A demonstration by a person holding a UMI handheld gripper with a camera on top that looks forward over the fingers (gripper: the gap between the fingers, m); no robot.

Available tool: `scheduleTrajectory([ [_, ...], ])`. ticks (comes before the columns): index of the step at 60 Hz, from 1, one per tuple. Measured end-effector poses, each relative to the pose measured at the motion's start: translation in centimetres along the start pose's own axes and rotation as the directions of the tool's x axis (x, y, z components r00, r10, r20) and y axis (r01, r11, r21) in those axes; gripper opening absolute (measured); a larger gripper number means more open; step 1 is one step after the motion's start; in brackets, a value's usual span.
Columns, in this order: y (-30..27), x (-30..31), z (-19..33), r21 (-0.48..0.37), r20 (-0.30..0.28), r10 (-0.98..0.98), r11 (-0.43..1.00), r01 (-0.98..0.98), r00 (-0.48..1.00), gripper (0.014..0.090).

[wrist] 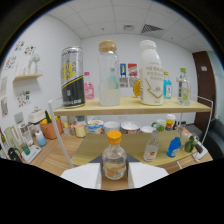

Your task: Make me a cup of Vodka Sunrise.

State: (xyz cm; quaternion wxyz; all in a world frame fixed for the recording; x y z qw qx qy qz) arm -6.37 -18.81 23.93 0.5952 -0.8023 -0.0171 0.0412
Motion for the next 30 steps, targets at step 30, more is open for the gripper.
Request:
scheduleTrajectory([
  [30, 14.7, 0.8, 2.0, -0.147, -0.077, 0.075, 0.985, -0.086, 0.994, 0.0349],
])
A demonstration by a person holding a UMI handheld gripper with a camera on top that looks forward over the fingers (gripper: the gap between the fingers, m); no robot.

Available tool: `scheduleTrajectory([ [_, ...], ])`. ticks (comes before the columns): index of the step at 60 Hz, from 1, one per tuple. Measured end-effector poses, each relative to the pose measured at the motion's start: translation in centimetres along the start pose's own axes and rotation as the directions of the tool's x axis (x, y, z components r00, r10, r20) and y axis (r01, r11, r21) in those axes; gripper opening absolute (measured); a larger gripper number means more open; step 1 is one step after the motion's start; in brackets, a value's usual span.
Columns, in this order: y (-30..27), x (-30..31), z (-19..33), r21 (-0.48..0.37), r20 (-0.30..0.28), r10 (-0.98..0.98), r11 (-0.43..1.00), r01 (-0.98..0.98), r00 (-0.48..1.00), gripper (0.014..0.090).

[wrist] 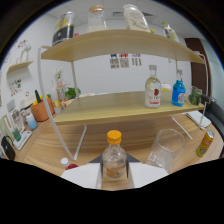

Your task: Make me a cup of Vodka Sunrise.

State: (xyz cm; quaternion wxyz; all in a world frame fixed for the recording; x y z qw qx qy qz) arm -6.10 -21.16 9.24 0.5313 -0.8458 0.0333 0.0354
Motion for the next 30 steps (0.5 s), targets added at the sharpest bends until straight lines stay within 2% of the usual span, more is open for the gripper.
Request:
scheduleTrajectory([
  [23, 6.5, 0.3, 4.4, -0.144, -0.04, -0.039, 0.989, 0.033, 0.998, 0.0351],
  [30, 6.4, 0.3, 4.6, -0.154, -0.043, -0.071, 0.986, 0.064, 0.997, 0.0352],
])
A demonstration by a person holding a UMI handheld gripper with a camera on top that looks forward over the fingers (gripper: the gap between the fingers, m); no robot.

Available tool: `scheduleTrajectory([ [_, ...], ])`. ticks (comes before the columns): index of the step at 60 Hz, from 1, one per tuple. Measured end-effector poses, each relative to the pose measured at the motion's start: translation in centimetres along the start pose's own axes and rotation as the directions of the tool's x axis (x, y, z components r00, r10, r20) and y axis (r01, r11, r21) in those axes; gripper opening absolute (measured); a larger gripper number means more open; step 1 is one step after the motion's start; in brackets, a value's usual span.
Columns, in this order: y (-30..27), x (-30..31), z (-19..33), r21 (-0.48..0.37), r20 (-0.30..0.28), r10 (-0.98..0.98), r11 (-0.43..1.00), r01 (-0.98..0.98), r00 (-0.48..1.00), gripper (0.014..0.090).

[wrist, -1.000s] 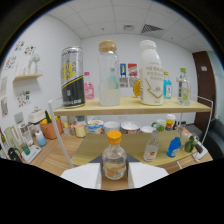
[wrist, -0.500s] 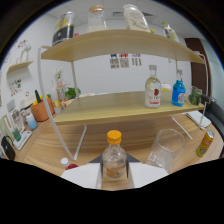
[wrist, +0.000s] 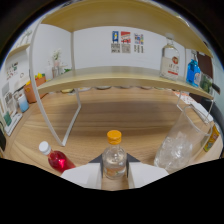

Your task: Make me a cup of Vodka Sunrise.

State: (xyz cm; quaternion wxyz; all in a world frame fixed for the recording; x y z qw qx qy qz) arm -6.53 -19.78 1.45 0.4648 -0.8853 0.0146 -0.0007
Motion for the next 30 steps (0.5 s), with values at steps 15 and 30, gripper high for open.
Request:
scheduleTrajectory([
  [15, 0.6, -0.2, -0.6, -0.002, 0.01, -0.045, 0.999, 0.045, 0.999, 0.0361],
  [30, 0.1, -0.2, -2.7, 0.019, 0.063, -0.07, 0.997, 0.069, 0.996, 0.0652],
])
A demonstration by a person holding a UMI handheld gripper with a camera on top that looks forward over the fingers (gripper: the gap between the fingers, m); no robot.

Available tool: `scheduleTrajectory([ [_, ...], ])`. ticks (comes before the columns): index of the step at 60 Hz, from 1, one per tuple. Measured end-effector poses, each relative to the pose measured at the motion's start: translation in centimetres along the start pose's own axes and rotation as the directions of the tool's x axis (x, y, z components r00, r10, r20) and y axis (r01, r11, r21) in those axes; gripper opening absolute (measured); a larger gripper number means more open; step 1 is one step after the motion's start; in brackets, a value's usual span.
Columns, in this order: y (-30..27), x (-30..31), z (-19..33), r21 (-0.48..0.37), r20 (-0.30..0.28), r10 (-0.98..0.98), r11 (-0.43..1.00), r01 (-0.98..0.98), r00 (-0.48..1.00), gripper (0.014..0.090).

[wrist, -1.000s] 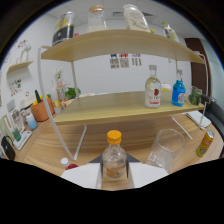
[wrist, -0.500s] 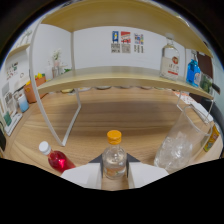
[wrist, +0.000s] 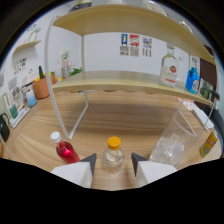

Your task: Make me a cup of Vodka Sunrise.

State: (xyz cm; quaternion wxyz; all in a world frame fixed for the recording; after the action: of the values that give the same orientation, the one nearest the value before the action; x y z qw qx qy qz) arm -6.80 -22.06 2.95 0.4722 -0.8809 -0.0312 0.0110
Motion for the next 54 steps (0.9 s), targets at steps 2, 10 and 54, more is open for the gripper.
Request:
scheduleTrajectory([
  [2, -0.5, -0.2, -0.7, 0.009, 0.014, -0.008, 1.0, 0.007, 1.0, 0.0736],
  [10, -3.4, -0.2, -5.0, 0.078, 0.034, -0.011, 0.997, 0.008, 0.999, 0.0859],
  [54, -11.9, 15.0, -21.4, 0.228, -0.08, 0.184, 0.96, -0.162, 0.98, 0.0855],
])
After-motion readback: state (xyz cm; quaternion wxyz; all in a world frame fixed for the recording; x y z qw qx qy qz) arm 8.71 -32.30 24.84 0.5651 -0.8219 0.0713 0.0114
